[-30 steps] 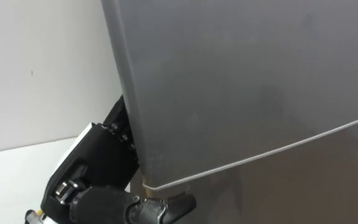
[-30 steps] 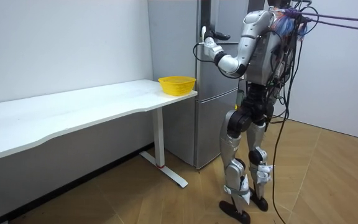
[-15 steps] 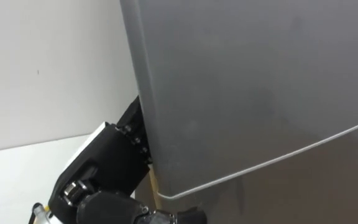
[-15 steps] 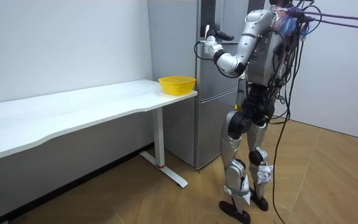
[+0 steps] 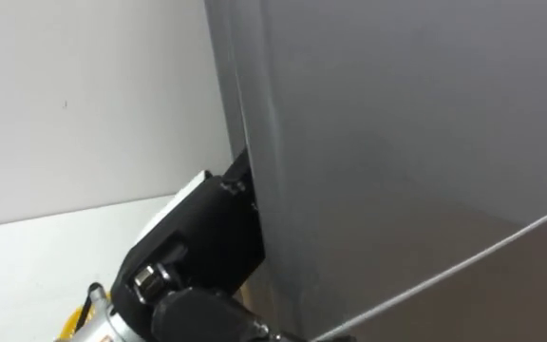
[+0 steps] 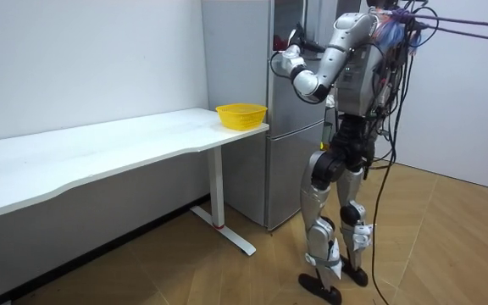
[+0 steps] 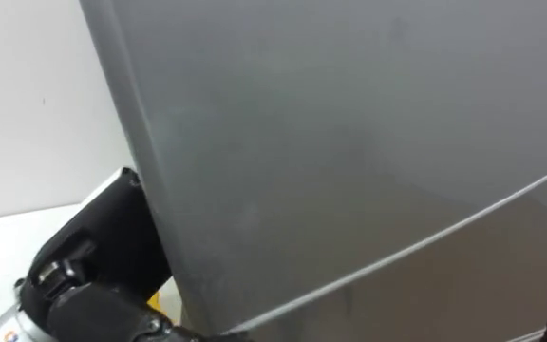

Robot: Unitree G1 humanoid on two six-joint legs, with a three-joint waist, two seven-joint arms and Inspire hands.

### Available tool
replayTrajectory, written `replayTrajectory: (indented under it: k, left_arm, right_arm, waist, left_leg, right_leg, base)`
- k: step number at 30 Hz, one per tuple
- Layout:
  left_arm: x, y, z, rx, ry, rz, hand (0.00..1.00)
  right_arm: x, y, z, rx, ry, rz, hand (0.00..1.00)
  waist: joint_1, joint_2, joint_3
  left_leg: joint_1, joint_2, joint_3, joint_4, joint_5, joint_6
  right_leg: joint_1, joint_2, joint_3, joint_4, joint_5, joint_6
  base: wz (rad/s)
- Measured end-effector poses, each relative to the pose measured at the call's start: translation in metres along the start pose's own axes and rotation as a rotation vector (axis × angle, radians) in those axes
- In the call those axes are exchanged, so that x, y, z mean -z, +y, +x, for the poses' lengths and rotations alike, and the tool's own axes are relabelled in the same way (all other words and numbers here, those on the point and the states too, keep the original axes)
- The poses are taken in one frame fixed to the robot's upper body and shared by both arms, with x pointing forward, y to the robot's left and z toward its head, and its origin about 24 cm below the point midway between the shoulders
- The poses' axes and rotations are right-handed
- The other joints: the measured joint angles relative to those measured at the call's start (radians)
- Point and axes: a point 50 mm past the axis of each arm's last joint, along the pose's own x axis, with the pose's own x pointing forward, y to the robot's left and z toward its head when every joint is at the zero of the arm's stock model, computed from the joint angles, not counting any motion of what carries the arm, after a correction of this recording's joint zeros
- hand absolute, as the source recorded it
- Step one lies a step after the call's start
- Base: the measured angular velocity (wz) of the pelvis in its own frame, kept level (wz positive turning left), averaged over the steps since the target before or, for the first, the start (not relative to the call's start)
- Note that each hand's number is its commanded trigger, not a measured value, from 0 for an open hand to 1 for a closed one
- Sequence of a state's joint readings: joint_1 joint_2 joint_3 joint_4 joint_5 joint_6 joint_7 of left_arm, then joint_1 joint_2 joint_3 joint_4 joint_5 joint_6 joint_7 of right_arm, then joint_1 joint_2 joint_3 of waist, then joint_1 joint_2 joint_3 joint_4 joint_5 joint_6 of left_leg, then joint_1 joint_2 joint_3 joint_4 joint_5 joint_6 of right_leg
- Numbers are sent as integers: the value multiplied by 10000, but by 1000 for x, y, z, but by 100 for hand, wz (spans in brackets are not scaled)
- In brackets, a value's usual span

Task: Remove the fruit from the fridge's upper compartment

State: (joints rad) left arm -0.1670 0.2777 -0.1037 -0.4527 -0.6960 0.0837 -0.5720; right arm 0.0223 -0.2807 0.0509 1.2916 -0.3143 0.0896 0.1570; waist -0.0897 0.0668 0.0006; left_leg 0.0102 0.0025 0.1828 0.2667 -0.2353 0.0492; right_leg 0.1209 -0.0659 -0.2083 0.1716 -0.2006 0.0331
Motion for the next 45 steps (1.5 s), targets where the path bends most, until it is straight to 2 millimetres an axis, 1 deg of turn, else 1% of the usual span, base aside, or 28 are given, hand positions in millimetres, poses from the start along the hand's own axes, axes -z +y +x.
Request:
replayTrajectory:
  k: [1,3,4,6,7,11,14,19,22,25,32,34,39,42,44,45]
  left_arm:
    - [0,-2,2,301,-48,-9,0]
    - [0,-6,6,706,-103,-151,0]
    - [2,-8,7,887,-152,-325,0]
    - [4,-14,12,1188,-196,-503,0]
    - [7,-18,15,1393,-200,-647,0]
    - [10,-28,25,2020,-230,-923,0]
    - [10,-36,34,2649,-294,-1016,0]
    - [11,-51,46,3910,-356,-1160,0]
    - [11,-55,47,4242,-395,-1236,0]
    - [13,-58,49,4490,-355,-1345,0]
    - [15,-66,53,4914,-409,-1731,0]
    - [15,-68,53,5007,-405,-1810,0]
    - [17,-75,55,5331,-402,-2138,0]
    - [17,-78,57,5531,-413,-2189,0]
    - [17,-78,57,5577,-484,-2354,0]
    - [17,-79,57,5578,-485,-2359,0]
  right_arm:
    - [4,2,0,-87,172,-299,0]
    - [11,5,0,-190,460,-480,0]
    - [13,7,0,-228,610,-571,0]
    - [15,9,0,-307,789,-778,0]
    - [17,11,0,-384,860,-846,0]
    - [17,13,0,-549,864,-1048,0]
    - [15,15,0,-669,798,-1250,0]
    - [13,17,1,-764,776,-1462,0]
    - [13,17,1,-792,769,-1514,0]
    - [14,18,1,-819,795,-1540,0]
    - [12,23,1,-988,792,-1918,0]
    - [12,25,1,-1034,773,-1933,0]
    - [9,27,2,-1029,695,-2000,0]
    - [9,27,2,-1035,695,-1998,0]
    - [5,25,2,-998,593,-2014,0]
    - [1,25,2,-993,515,-2023,0]
  waist:
    - [-10,-3,2]
    - [-78,-16,11]
    - [-163,-35,23]
    - [-186,-84,51]
    - [-186,-123,37]
    - [-188,-145,10]
    - [-185,-133,2]
    - [-275,-59,-46]
    - [-419,-48,-53]
    - [-489,-49,-52]
    - [-557,-62,-43]
    - [-624,-97,-21]
    - [-794,-185,37]
    - [-842,-191,41]
    - [-862,-186,39]
    - [-953,-187,39]
  left_leg:
    - [5,7,52,0,0,0]
    - [6,7,85,2,-1,0]
    - [7,6,81,-2,-1,1]
    - [-6,11,98,-66,-4,5]
    - [-30,11,104,-71,-2,9]
    - [-17,18,189,-50,6,24]
    - [-18,25,287,-52,11,32]
    - [-62,69,442,-3,11,31]
    - [-34,103,553,-7,8,26]
    - [17,126,618,-27,-3,11]
    - [81,168,792,-105,-2,11]
    - [178,170,857,-139,-2,11]
    - [192,173,891,-143,-2,12]
    - [182,176,913,-141,-1,11]
    - [145,200,1028,-129,1,7]
    - [121,207,1034,-128,1,5]
  right_leg:
    - [-10,2,95,0,0,0]
    - [-17,-3,137,8,0,0]
    - [-20,-11,141,10,0,1]
    - [-43,-12,159,26,2,4]
    - [-65,-14,151,30,4,6]
    - [-157,-18,167,37,7,10]
    - [-210,-19,228,59,10,11]
    - [-336,-11,376,176,9,13]
    - [-363,4,417,183,10,10]
    - [-360,12,446,195,17,0]
    - [-353,25,581,321,17,-5]
    - [-349,30,682,306,9,-9]
    - [-371,30,706,288,5,-8]
    - [-424,32,732,289,5,-9]
    - [-545,65,897,314,8,-15]
    - [-545,82,931,299,12,-19]
  base:
    - [-10]
    - [-3]
    - [-5]
    - [-5]
    - [-3]
    - [-2]
    - [-8]
    - [-10]
    - [-7]
    - [-7]
    - [-6]
    - [-8]
    - [-3]
    - [-2]
    - [-14]
    - [-9]
